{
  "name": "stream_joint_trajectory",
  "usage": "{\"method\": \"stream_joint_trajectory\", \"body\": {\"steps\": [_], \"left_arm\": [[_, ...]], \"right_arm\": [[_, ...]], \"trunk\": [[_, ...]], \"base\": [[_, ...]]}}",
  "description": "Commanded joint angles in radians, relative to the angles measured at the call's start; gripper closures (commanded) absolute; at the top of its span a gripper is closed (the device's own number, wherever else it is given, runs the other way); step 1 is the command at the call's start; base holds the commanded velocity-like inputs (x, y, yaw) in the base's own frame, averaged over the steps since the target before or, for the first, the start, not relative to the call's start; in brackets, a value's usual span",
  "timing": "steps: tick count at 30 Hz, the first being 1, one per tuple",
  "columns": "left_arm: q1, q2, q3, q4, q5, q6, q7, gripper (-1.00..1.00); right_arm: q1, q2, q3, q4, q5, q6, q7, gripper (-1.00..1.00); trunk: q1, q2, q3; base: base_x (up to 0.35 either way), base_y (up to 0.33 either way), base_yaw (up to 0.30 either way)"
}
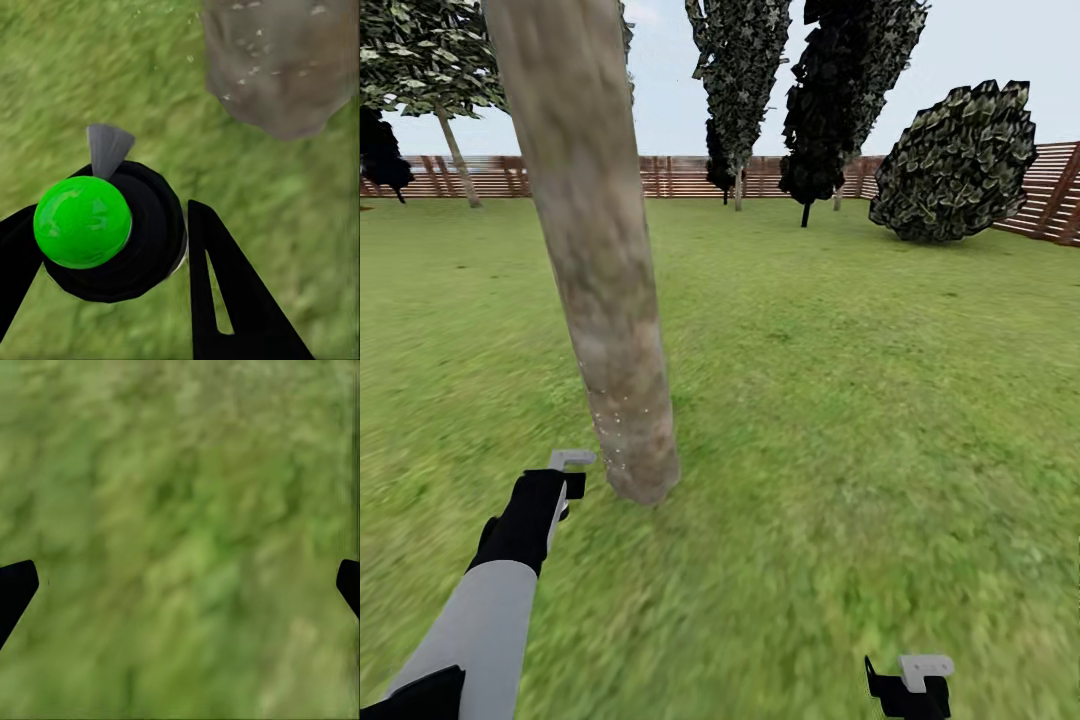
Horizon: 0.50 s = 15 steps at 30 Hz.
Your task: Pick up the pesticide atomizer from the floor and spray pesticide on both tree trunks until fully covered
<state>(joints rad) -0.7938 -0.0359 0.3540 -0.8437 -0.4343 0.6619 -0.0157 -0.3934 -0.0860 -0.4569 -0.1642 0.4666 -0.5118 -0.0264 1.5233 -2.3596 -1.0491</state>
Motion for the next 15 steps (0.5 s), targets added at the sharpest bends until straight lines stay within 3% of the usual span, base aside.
{"method": "stream_joint_trajectory", "body": {"steps": [1,6,15], "left_arm": [[-0.001,-0.001,0.003,-0.002,-0.003,0.004,-0.001,1.0],[-0.001,-0.001,0.002,-0.002,-0.003,0.005,-0.001,1.0],[-0.001,0.001,0.002,-0.002,-0.003,0.005,-0.001,1.0]], "right_arm": [[-0.001,0.0,-0.006,0.002,0.011,-0.004,-0.003,-1.0],[-0.001,0.0,-0.006,0.002,0.011,-0.004,-0.003,-1.0],[-0.001,0.0,-0.006,0.003,0.011,-0.004,-0.003,-1.0]], "trunk": [[0.0,0.0,-0.001],[0.0,0.0,-0.001],[0.0,0.0,-0.001]], "base": [[0.139,-0.261,0.006],[0.121,-0.261,0.032],[0.094,-0.264,0.261]]}}
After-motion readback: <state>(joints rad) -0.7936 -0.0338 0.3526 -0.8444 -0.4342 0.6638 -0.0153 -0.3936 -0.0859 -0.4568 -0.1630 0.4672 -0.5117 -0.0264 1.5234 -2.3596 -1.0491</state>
